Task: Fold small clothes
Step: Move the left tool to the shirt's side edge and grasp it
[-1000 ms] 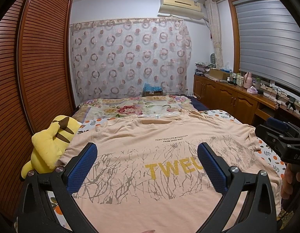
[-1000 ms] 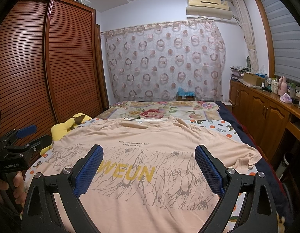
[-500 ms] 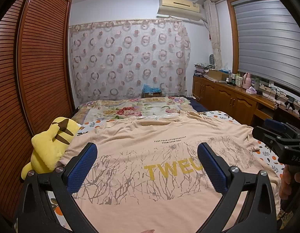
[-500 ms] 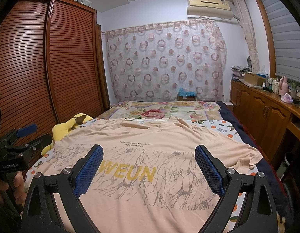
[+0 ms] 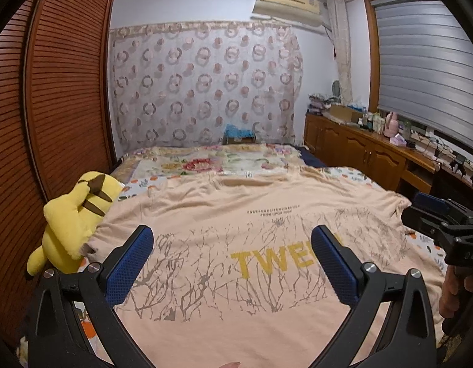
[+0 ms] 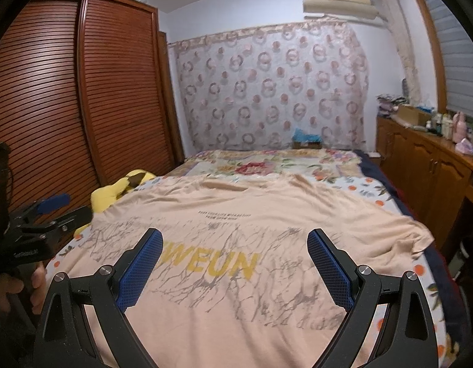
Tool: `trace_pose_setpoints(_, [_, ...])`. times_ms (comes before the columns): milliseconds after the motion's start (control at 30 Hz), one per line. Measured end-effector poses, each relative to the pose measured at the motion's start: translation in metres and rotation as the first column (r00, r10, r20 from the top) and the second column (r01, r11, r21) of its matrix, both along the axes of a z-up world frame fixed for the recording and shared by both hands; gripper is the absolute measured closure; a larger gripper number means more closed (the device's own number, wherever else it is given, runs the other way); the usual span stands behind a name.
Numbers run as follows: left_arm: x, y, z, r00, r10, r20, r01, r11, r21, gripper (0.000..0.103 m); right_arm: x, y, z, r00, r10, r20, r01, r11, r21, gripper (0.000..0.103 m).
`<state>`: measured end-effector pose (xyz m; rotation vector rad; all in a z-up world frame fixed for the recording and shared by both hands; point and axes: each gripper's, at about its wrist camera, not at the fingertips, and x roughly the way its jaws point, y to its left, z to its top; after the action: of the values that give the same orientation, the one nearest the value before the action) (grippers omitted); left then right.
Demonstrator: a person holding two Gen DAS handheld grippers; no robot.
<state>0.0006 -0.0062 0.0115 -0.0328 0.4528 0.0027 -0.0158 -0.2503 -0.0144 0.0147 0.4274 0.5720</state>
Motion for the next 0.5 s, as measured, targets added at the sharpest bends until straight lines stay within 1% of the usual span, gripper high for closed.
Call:
trace_pose_setpoints(133, [0.009, 0.006, -0.009, 0.999, 0.006, -0.042, -0.005, 1.0, 0.014, 0.0, 0.009, 0.01, -0.011, 0.999, 0.027, -0.032, -0.028, 0.999, -0.036, 0.007])
trace_pose_setpoints(267, [0.017, 0.016, -0.025, 0.995, -0.012, -0.099, 0.013, 1.0, 0.01, 0.0, 0.016, 0.017, -0.015, 0.997, 0.048, -0.062, -0.052, 0.997, -0.064, 0.007])
trace_pose_setpoints(433, [0.026, 0.033, -0.036, 0.991, -0.022, -0.135, 0.025, 0.999, 0.019, 0.0, 0.027, 0.028, -0.022, 0.993, 0.064, -0.101, -0.075, 0.992, -0.106, 0.007])
trace_pose_setpoints(500, [0.027, 0.037, -0.044, 0.988, -0.026, -0.152, 0.03, 0.999, 0.029, 0.0, 0.031, 0.032, -0.024, 0.99, 0.072, -0.122, -0.086, 0.99, -0.113, 0.007])
